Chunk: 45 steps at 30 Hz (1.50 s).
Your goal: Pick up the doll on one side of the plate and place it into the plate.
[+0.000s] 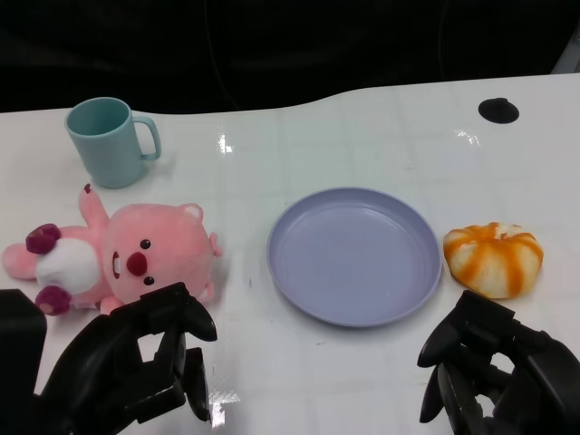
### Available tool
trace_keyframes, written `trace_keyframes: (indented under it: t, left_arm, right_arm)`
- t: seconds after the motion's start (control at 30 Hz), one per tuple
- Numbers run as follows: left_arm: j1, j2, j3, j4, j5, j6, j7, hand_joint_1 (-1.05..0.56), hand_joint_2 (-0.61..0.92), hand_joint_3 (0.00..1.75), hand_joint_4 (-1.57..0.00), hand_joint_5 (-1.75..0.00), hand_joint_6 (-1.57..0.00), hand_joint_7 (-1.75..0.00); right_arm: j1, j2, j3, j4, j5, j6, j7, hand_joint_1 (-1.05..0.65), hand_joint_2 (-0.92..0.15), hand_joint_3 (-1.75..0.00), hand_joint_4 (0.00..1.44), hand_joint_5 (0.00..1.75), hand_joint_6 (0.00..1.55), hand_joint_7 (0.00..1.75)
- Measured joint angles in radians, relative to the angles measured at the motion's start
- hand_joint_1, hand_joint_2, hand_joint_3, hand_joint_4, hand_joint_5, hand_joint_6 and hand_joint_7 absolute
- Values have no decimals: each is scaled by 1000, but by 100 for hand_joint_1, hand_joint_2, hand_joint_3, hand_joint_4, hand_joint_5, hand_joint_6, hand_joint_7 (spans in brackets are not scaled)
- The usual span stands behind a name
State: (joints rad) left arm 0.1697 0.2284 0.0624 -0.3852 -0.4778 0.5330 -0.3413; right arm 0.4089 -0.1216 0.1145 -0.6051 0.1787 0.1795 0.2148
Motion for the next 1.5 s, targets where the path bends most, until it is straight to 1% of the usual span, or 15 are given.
trace_keyframes:
  t: [0.4,0.73,0.9,1.0,1.03,1.07,1.13,1.17,1.2,1.23,1.27,1.3,1.37,1.47,1.5]
  left_arm:
    - [0,0,0,0,5,0,0,-10,42,143,-87,-175,-74,-172]
    - [-1,0,-1,0,9,-4,0,-9,42,143,-87,-175,-74,-172]
    - [-2,0,-1,4,13,-5,0,-9,41,143,-87,-175,-74,-169]
    - [-2,-2,0,9,14,-24,0,-11,43,135,-85,-169,-77,-156]
    - [-2,-4,0,9,14,-32,0,-11,47,129,-82,-166,-75,-147]
    - [-2,-7,1,9,14,-39,0,-10,48,127,-81,-164,-75,-143]
    - [-2,-14,3,9,14,-47,0,-10,50,124,-80,-163,-75,-139]
    - [-2,-17,3,9,14,-50,0,-11,49,124,-79,-160,-74,-134]
    - [-2,-21,6,9,12,-51,0,-13,46,126,-77,-152,-73,-120]
    - [-2,-28,11,9,11,-52,1,-14,45,127,-75,-148,-73,-111]
    - [-2,-36,18,6,7,-53,6,-16,46,122,-72,-142,-72,-101]
    - [-2,-42,25,2,4,-54,14,-17,48,117,-71,-138,-73,-94]
    - [-2,-43,34,-9,2,-58,18,-18,50,110,-68,-133,-72,-87]
    - [-2,-43,40,-21,2,-60,18,-23,57,92,-63,-127,-69,-78]
    - [-2,-43,41,-25,2,-63,18,-26,63,78,-62,-120,-68,-69]
  right_arm:
    - [0,0,0,0,0,0,0,-22,-54,-131,60,175,51,160]
    - [-1,0,0,0,0,0,1,-23,-55,-123,62,175,51,156]
    - [-1,0,0,0,0,0,1,-23,-56,-122,62,175,51,155]
    - [-2,0,0,0,-1,0,1,-22,-56,-122,63,175,51,154]
    - [-2,0,0,0,-2,0,1,-23,-55,-122,63,175,51,154]
    - [-2,0,0,0,-3,0,1,-23,-55,-122,63,175,51,154]
    - [-2,0,0,0,-6,0,1,-23,-55,-122,63,175,52,154]
    - [-2,0,0,0,-7,0,1,-23,-56,-122,63,175,52,154]
    - [-2,0,0,0,-7,0,1,-22,-56,-122,62,175,51,154]
    - [-2,0,0,0,-6,0,1,-22,-56,-122,62,175,51,154]
    - [-2,-1,-1,0,-5,0,3,-22,-56,-122,62,175,51,154]
    - [-2,-1,-1,0,-5,-1,4,-22,-56,-122,62,175,51,154]
    - [-2,-1,-1,0,-6,-2,5,-23,-56,-122,62,175,51,154]
    - [-2,-1,-1,0,-6,-2,5,-23,-56,-122,62,175,51,154]
    - [-2,-1,0,0,-6,-2,5,-23,-56,-121,62,175,51,154]
